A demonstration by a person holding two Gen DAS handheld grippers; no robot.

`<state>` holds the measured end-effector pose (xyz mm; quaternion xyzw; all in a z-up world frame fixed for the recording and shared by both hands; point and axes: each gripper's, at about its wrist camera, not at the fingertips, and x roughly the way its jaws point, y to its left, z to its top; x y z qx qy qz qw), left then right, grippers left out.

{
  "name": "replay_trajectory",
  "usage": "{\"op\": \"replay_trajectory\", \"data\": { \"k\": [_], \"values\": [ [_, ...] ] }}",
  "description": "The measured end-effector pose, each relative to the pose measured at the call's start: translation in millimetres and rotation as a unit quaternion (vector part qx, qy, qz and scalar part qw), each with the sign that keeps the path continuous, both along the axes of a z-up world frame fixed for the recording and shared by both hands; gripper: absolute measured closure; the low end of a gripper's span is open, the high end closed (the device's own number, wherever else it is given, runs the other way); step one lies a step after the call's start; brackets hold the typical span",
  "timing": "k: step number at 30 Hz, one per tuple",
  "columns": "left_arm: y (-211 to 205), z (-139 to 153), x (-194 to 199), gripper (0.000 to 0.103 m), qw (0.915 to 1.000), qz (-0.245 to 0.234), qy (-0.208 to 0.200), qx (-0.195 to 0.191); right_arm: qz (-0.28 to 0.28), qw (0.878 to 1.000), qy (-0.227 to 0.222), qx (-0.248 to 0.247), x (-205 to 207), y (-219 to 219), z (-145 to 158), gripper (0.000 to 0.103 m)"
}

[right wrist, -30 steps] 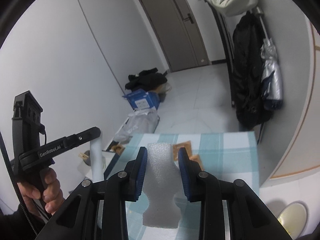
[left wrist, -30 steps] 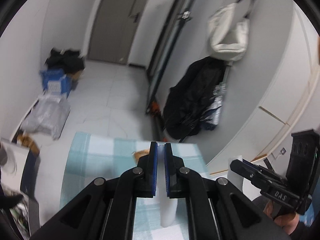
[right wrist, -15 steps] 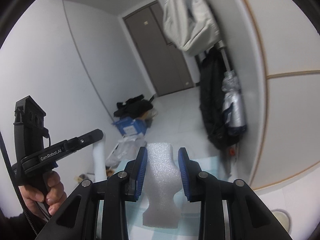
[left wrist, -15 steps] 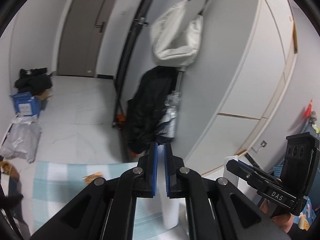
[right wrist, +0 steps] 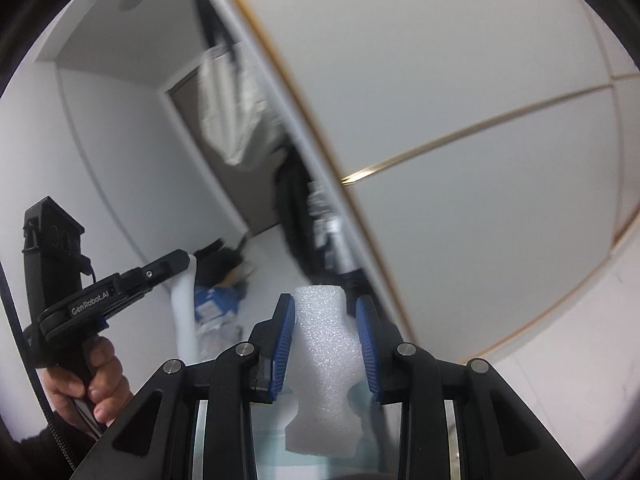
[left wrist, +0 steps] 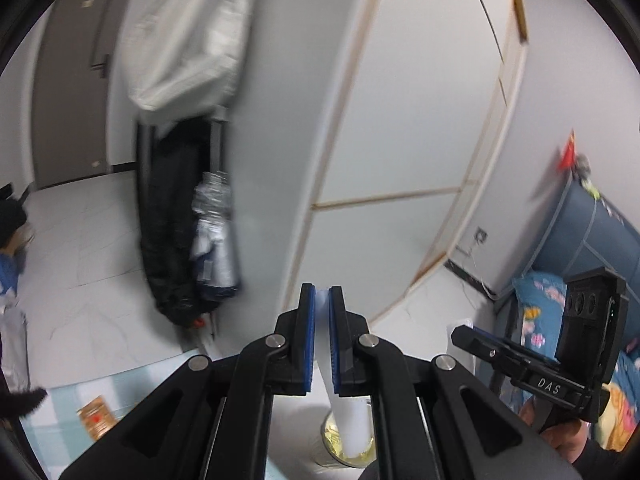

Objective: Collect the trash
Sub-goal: 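Carry the foam piece and white tube over to the white trash bin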

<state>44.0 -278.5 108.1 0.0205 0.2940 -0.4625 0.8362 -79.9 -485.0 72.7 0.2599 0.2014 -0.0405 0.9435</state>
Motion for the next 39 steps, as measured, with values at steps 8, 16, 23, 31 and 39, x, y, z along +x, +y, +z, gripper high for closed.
{"op": "replay_trajectory", "data": {
  "k": [8,16,23,31,39],
  "values": [
    [-77,-31,-10,0.101,0.9945,-0.092,0.005,0.05,-0.074,0.997,0.022,0.008,-34,-56,-32,0.073],
    [-139,-72,-33,0.101,0.9791,-0.17,0.0,0.111,-0.135,0.988,0.06,0.045,-62,-104,-85,0.073],
    [-174,-116,-37,0.101,0.9591,-0.221,0.02,0.175,-0.155,0.981,0.096,0.074,-82,-127,-130,0.073],
    [-209,-184,-33,0.101,0.9281,-0.257,0.096,0.252,-0.17,0.966,0.148,0.125,-84,-148,-204,0.073],
    [-217,-250,-39,0.101,0.8929,-0.287,0.153,0.312,-0.156,0.953,0.185,0.181,-68,-157,-273,0.073]
  ]
}}
